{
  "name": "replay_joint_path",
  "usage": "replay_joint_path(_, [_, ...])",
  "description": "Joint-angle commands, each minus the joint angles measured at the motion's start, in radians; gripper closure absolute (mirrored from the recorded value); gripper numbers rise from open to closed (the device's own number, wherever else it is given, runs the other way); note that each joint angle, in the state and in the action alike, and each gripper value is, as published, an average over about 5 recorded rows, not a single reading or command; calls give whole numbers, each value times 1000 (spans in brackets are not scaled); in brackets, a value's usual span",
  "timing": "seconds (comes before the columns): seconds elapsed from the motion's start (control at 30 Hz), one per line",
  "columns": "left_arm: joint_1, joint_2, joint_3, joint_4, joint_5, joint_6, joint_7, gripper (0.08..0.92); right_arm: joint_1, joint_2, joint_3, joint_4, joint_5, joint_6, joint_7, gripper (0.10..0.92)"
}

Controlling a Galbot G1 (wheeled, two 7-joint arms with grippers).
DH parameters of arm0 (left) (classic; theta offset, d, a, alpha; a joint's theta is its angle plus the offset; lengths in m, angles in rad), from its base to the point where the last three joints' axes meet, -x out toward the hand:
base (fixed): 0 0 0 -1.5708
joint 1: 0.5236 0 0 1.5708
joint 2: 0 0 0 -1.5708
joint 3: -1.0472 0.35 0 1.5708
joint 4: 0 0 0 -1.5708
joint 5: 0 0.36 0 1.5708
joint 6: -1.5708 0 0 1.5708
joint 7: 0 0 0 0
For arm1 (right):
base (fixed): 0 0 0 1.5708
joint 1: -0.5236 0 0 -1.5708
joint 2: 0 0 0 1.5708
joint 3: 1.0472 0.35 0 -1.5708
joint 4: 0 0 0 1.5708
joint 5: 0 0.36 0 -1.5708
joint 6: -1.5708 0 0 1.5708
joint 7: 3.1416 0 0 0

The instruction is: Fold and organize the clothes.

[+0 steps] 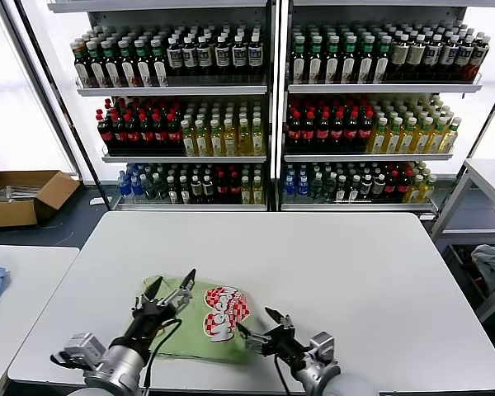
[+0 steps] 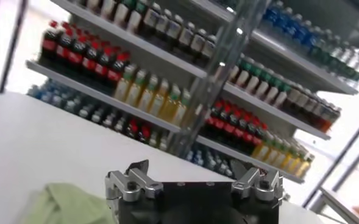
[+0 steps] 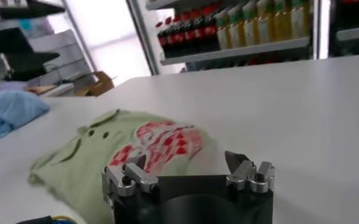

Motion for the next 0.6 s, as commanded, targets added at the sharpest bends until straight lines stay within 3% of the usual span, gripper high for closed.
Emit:
replay_joint_path(0.03, [45,-68,-168,-34,3,7,11,177,162,-15,-234,-105,-48,-24,-9,216])
replay_joint_path(0.6, [39,-42,-161,-30,-17,21,2,177,68,-89,-74,-19,-116,-27,-26,661])
